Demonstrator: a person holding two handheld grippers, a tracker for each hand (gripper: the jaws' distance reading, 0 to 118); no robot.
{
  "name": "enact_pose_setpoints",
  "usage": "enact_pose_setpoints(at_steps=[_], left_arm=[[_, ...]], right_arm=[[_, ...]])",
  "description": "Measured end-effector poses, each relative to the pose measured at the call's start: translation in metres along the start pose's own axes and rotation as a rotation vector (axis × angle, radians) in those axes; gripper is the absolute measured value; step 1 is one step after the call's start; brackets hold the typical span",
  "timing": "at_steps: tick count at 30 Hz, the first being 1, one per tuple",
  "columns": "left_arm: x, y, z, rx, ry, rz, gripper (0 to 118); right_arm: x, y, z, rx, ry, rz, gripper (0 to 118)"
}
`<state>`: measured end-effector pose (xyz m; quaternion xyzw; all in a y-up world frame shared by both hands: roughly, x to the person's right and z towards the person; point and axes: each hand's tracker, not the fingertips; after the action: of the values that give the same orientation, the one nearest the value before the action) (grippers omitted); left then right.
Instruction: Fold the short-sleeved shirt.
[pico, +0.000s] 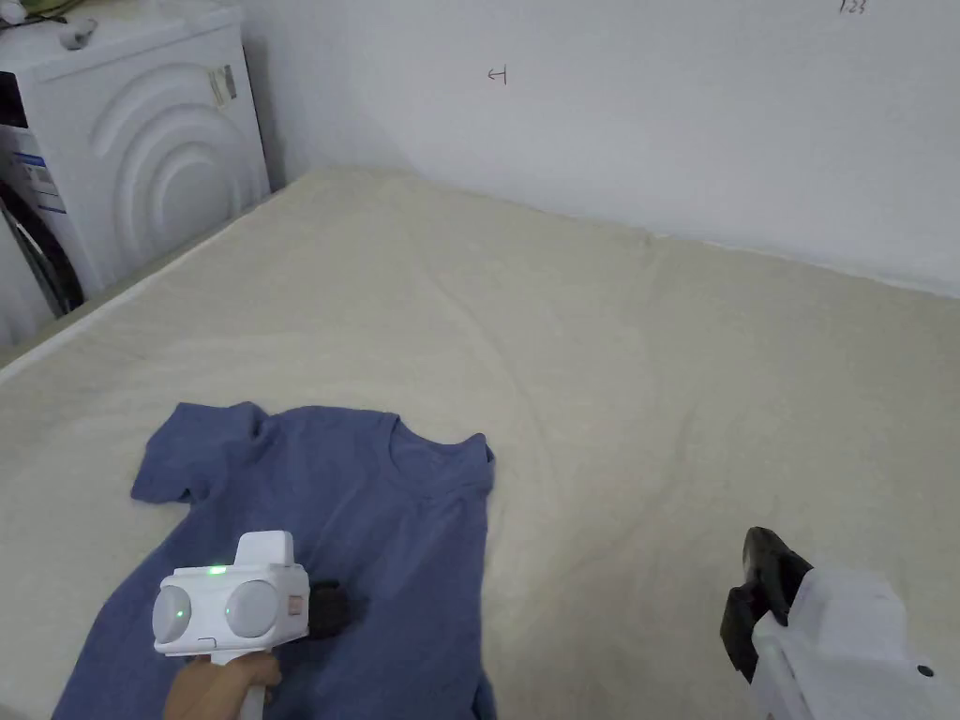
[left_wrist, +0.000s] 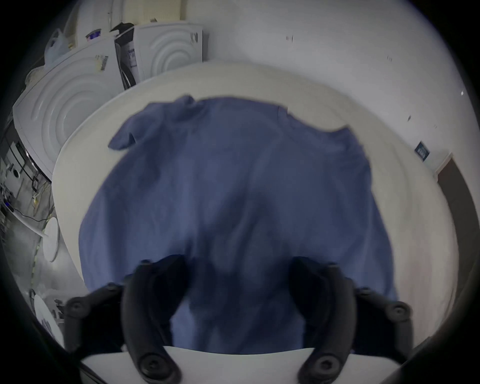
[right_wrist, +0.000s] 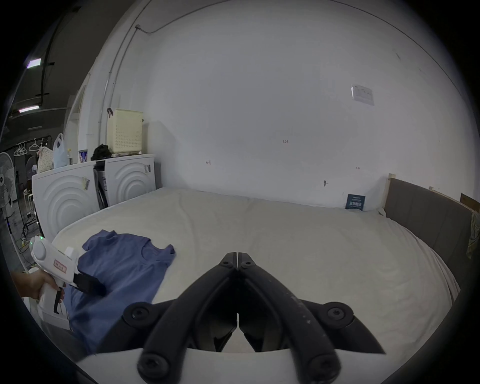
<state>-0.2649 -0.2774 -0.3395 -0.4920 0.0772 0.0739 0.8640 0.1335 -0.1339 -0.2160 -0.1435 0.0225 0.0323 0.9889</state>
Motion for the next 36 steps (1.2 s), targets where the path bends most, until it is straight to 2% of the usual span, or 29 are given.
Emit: enact_pose_setpoints(at_steps=[1,2,3,4,6,9,12,19,29,36], left_arm=[[0.003,-0.003,-0.003,0.006,0.029,-0.016,77],[0.006,-0.009,0.007,0.068,0.036,-0.051,62],[0.009,-0.008,0.011,0.070,0.035,-0.074,24],[0.012,-0.008,0.014,0.081,0.020,-0.094,2],[0.017,-0.011,0.013,0.094,0.076,-0.131,2],[0.008,-0.008,0.014,0.082,0.029,-0.101,2],[0.000,-0.005,0.040,0.164,-0.041,0.013,2],[0.023,0.017,0.127,0.313,-0.247,0.047,2],[0.160,0.071,0.242,0.477,-0.551,-0.200,2],[0.286,0.072,0.290,0.484,-0.763,-0.377,2]], right_arm=[[0.003,-0.002,-0.001,-0.008,-0.008,0.000,1],[0.006,-0.004,-0.001,-0.014,-0.014,0.001,1],[0.009,-0.005,-0.001,-0.018,-0.017,0.000,1],[0.011,-0.007,-0.001,-0.021,-0.022,-0.002,1],[0.015,-0.009,-0.002,-0.028,-0.024,-0.010,1],[0.020,-0.010,0.001,-0.029,-0.025,-0.023,1],[0.025,-0.009,0.008,-0.013,-0.029,-0.038,1],[0.041,-0.002,0.027,0.026,-0.039,-0.052,1],[0.083,0.007,0.077,0.111,-0.116,-0.094,1],[0.129,0.009,0.115,0.154,-0.238,-0.084,1]])
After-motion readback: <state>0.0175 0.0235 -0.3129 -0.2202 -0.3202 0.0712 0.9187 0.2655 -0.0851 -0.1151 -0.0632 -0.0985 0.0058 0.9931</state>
